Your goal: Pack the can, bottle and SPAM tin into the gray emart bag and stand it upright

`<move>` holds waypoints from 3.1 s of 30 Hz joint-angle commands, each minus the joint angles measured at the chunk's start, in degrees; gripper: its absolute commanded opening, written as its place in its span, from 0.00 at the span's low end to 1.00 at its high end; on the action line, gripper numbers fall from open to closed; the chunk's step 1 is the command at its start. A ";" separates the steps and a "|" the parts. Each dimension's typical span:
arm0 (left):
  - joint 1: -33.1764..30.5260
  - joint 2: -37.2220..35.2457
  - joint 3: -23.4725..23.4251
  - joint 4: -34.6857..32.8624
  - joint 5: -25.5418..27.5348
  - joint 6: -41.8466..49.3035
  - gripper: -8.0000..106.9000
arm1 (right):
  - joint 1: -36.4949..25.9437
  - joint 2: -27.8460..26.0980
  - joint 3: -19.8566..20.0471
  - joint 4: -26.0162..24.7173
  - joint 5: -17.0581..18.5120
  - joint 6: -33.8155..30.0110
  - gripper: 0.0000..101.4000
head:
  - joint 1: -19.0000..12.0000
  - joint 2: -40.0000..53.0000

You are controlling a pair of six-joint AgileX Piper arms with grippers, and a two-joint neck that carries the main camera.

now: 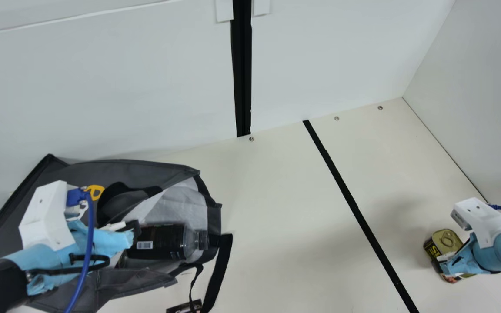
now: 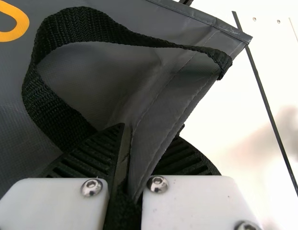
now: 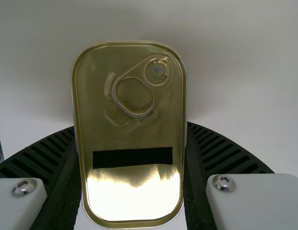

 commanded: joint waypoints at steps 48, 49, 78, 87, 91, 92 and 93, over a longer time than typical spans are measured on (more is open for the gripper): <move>0.00 0.00 0.00 0.00 0.00 0.00 0.00 | 33.43 -18.05 -1.39 -6.51 7.38 19.60 0.00 | -1.30 -0.05; 0.00 0.00 0.00 0.00 0.00 0.00 0.00 | 34.19 -17.98 -1.69 -6.53 7.62 19.45 0.00 | -1.30 -0.05; 0.00 0.00 0.00 0.00 0.00 0.00 0.00 | 51.77 -20.11 -4.91 -2.66 15.51 9.18 0.00 | -1.30 -0.05; 0.00 0.00 0.00 0.00 0.00 0.00 0.00 | 58.29 -23.14 -3.60 -1.51 17.61 8.80 0.00 | -1.30 -0.05; 0.00 0.00 0.00 0.00 0.00 0.00 0.00 | 61.07 -24.44 -2.84 -0.53 18.20 9.04 0.00 | -1.30 -0.05; 0.00 0.00 0.00 0.00 0.00 0.00 0.00 | 61.71 -24.74 -2.64 -0.18 18.26 9.06 0.00 | -1.30 -0.05; 0.00 0.00 0.00 0.00 0.00 0.00 0.00 | 62.36 -25.03 -2.45 0.19 18.32 9.11 0.00 | -1.30 -0.05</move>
